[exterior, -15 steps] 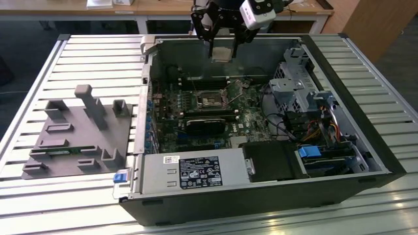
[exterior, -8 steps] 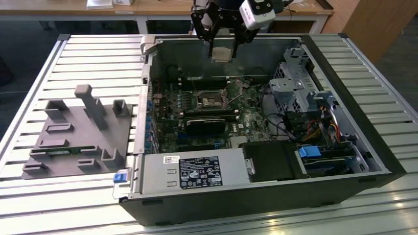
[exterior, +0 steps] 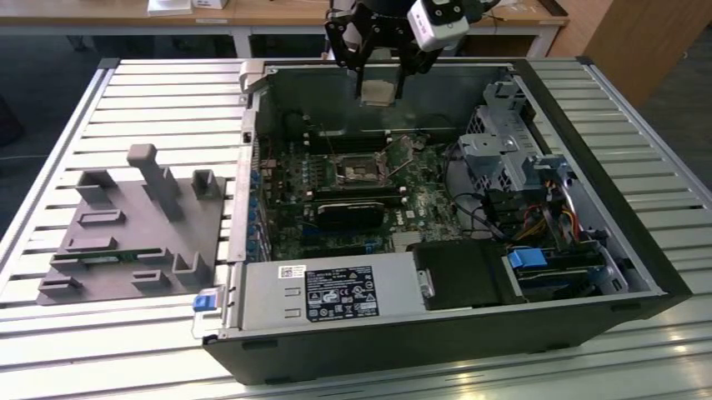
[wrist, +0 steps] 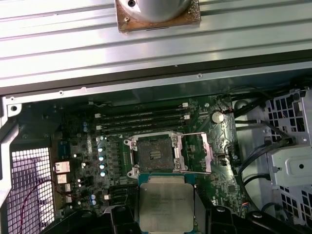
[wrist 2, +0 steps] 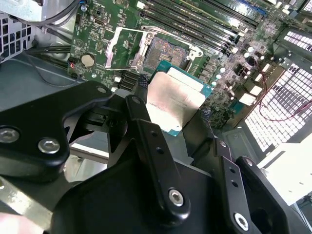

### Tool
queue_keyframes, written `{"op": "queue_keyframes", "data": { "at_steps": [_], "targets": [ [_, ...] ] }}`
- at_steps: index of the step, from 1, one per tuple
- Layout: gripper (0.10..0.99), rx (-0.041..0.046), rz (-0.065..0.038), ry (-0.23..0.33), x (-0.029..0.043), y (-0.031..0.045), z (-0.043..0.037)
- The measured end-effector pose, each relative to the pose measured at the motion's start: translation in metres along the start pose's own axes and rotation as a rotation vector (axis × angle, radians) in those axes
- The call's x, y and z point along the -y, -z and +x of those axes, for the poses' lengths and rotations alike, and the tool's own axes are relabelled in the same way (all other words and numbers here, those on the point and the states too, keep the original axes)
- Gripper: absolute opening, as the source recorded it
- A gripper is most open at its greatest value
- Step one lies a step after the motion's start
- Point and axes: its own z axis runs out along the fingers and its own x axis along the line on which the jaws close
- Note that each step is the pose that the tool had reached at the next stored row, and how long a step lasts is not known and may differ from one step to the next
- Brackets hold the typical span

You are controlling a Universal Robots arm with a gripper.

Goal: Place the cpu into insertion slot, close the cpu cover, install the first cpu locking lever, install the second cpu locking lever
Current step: 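Place the cpu into insertion slot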

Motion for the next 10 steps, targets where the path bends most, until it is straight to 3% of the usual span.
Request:
{"op": "queue_keyframes", "data": {
  "at_steps": [10],
  "targets": [
    [0.537, 0.0005, 0.0, -0.006, 0.0, -0.0002, 0.0]
  ]
}}
